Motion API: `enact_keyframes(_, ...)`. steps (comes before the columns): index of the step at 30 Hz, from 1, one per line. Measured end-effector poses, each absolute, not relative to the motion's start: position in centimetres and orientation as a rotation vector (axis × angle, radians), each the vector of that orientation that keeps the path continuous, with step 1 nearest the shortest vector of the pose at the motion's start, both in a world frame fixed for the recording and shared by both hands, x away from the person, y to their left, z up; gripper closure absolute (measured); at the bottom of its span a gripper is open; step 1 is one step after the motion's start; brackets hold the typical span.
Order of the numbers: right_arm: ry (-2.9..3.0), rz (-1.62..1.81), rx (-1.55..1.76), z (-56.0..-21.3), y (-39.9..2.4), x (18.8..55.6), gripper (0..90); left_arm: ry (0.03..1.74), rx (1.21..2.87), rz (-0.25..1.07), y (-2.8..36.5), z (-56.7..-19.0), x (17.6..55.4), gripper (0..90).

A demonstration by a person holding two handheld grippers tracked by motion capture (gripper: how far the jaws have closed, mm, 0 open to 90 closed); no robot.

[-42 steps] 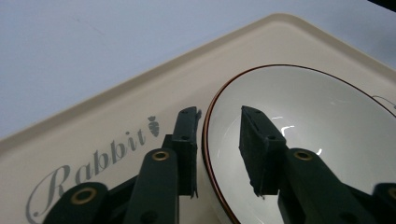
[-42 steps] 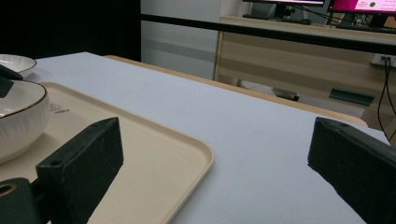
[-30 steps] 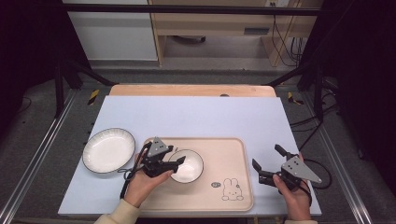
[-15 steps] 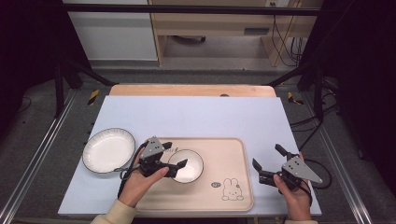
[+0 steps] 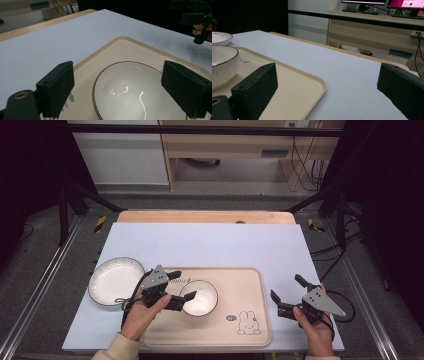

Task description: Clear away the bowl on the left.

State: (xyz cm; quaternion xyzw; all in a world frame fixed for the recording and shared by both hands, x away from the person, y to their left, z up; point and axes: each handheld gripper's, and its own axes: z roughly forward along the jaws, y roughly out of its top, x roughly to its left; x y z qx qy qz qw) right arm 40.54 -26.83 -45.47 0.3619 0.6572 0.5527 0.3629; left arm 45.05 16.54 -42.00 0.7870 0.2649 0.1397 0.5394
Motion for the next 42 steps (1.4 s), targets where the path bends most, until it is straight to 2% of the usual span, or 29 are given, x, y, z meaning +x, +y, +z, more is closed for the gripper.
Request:
enact_keyframes(27, 1.668, 1.422, 0.928, -45.3, -27.3, 40.3, 3.3, 0.624, 1.856, 0.386, 21.4, -41.5, 44.9, 9.0)
enact_keyframes(42, 1.668, 1.423, 0.923, -45.3, -27.2, 40.3, 3.3, 0.707, 1.837, 0.443, 25.2, -41.3, 44.8, 9.1)
